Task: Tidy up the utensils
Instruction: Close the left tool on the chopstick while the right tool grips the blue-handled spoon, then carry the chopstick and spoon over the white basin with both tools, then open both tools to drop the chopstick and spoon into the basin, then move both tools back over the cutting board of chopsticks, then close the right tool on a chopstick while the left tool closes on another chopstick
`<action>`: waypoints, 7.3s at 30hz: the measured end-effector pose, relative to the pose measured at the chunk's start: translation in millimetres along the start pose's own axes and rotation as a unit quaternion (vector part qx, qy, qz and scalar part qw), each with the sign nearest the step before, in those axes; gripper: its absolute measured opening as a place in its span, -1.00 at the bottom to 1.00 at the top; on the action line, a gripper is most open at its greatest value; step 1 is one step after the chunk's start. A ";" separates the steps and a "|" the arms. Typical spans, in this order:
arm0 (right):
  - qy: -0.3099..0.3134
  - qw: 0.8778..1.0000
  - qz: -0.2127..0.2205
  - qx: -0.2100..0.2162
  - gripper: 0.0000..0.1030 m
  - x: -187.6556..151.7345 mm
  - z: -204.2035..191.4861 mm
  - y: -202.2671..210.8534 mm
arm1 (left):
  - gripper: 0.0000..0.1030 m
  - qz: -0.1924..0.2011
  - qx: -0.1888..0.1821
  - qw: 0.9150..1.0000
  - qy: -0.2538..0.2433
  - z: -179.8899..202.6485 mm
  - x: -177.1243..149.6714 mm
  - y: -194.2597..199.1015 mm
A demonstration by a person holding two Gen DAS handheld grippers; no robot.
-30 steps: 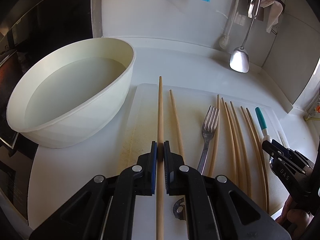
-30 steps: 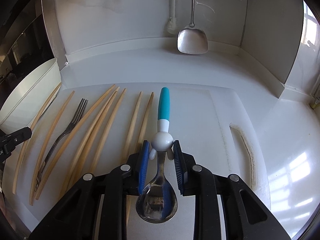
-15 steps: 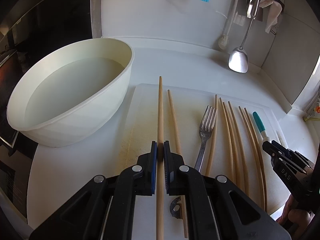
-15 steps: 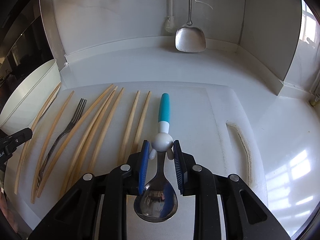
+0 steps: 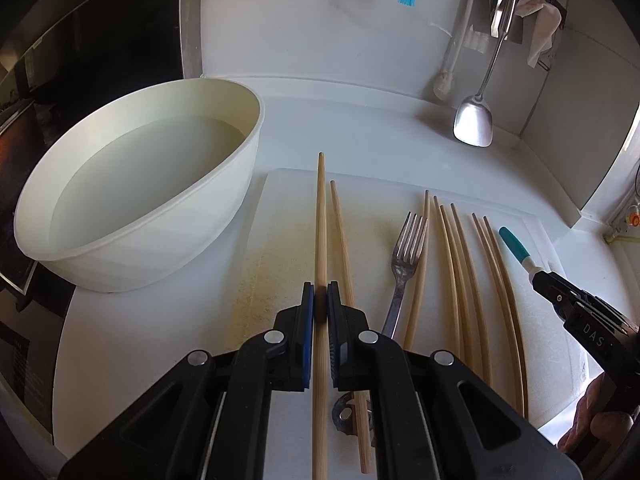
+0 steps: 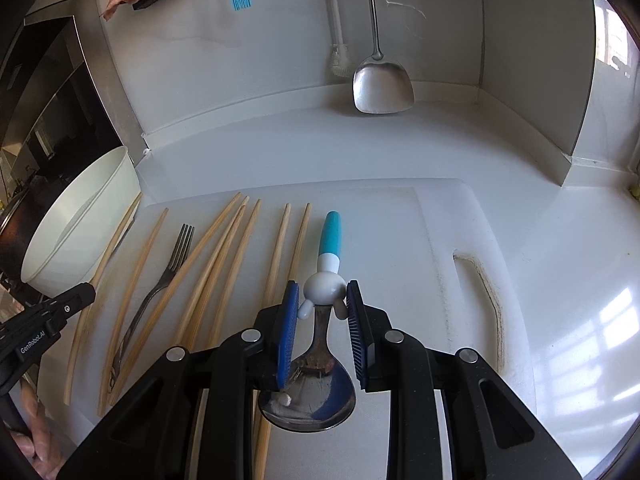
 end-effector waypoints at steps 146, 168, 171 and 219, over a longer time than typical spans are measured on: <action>-0.011 0.999 -0.050 0.008 0.04 -31.2 -44.0 62.0 | 0.88 -0.049 0.020 0.999 -0.002 -21.7 -1.8 40.7; -0.020 0.997 -0.056 -0.047 0.04 -14.2 -8.7 -1.5 | 0.88 -0.048 0.046 0.998 0.016 -23.3 8.2 -24.9; -0.013 0.997 -0.057 -0.050 0.04 -13.6 -9.7 -4.6 | 0.88 -0.050 0.049 0.997 0.016 -21.2 8.6 -28.6; 0.026 0.996 -0.062 -0.064 -0.23 -14.9 -20.6 -14.2 | 0.87 -0.058 0.068 0.996 0.014 -18.3 -2.0 -47.1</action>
Point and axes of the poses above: each gripper's, at about its wrist camera, not at the fingertips, and y roughly against the way its jaws point, z to its right, x to its top, the point moved 10 cm from there along -y, roughly the way its jaws point, and after that the axes turned 12 degrees about -z, right-handed, at the moved point
